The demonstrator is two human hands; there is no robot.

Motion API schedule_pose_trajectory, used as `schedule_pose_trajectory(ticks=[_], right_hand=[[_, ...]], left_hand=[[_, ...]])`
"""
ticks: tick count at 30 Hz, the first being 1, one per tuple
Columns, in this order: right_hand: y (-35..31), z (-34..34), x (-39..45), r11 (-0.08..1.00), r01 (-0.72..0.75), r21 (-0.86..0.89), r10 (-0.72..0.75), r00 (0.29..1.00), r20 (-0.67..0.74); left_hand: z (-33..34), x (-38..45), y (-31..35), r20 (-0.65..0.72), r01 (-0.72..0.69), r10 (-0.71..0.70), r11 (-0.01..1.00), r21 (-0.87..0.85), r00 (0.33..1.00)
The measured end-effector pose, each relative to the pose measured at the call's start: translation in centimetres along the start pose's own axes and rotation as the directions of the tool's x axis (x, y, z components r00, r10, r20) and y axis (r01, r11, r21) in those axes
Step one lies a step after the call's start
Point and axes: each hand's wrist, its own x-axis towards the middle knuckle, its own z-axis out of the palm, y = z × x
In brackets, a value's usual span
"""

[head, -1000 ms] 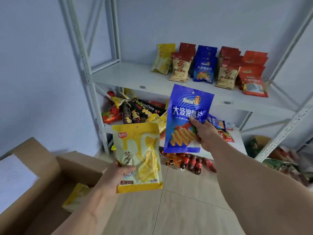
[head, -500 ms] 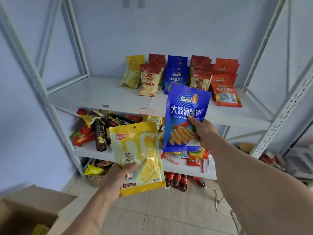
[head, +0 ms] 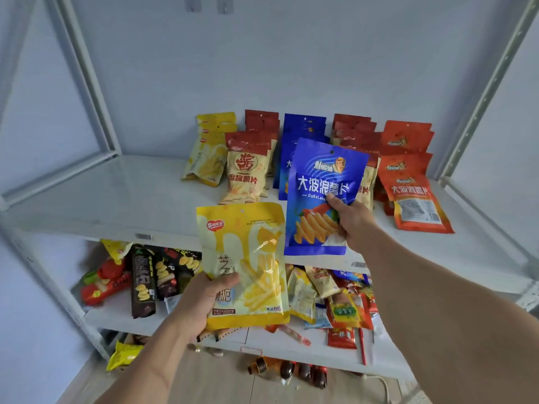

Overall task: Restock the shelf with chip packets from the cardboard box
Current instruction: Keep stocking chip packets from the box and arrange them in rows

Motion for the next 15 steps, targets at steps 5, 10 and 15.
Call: schedule_pose_trajectory(ticks=[5, 10, 15], right_hand=[[-1.1, 1.6, 7.1, 0.999, -0.012, -0.046, 0.010, 0.998, -0.055], [-1.2, 3.8, 15.0, 0.995, -0.002, -0.095, -0.002, 0.999, -0.050], [-1.7, 5.9, 20.8, 0.993, -0.024, -0.119, 0.016, 0.997, -0.072]], left_hand=[[0.2, 7.2, 1.9, -0.013, -0.035, 0.036, 0.999, 0.030, 0.999], [0.9, 14.1, 3.7, -0.076, -0.040, 0.041, 0.999, 0.013, 0.996], [0.5, 19.1, 4.9, -0.135, -0.032, 0.032, 0.999, -0.003, 0.990]])
